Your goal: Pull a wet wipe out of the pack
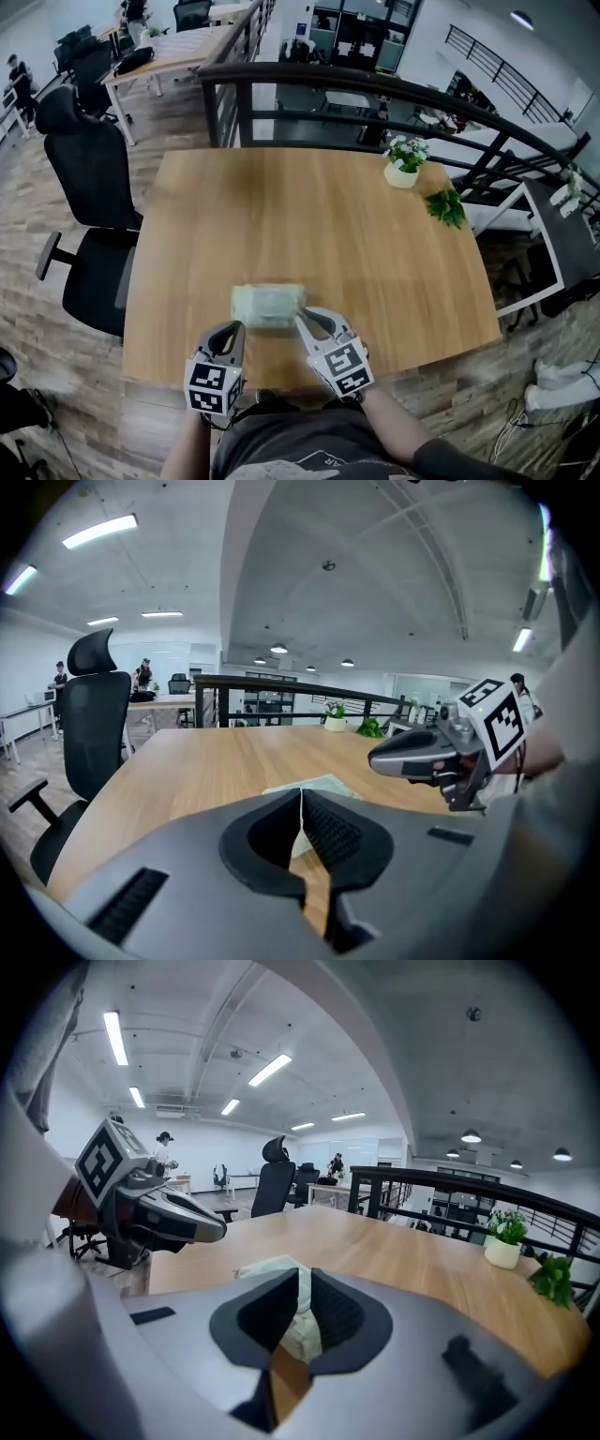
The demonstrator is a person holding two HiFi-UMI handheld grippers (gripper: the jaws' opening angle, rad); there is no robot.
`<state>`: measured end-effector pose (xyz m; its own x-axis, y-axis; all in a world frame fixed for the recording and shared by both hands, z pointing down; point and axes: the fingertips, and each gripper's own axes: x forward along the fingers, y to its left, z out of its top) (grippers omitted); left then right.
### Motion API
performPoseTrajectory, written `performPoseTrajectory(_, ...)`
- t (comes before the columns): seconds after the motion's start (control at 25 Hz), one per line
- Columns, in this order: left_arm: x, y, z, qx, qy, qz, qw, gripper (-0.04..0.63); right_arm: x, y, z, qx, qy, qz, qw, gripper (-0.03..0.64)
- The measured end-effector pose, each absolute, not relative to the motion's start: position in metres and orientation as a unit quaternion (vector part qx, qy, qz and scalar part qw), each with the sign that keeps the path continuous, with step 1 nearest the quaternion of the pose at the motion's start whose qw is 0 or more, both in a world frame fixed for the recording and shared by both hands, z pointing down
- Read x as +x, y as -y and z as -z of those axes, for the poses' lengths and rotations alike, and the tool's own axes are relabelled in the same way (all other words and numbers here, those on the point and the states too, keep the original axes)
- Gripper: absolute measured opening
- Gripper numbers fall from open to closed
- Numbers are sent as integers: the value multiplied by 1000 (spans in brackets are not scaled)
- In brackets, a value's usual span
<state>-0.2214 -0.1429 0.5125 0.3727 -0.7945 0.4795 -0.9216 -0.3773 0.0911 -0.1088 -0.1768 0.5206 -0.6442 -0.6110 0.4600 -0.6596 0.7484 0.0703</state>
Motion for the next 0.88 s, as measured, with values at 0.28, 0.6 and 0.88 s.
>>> performPoseTrajectory(0.28,-224,157,-537,838,476,-205,170,15,-133,176,-538,339,896,-72,278,100)
performPoseTrajectory(0.6,-228,174,-549,832,477,-251,133,15,-137,177,-541,323,896,-80,295,153)
performPoseTrajectory(0.88,-221,177,-576,813,472,-307,146,15,-134,185,-548,272,909,-72,308,170)
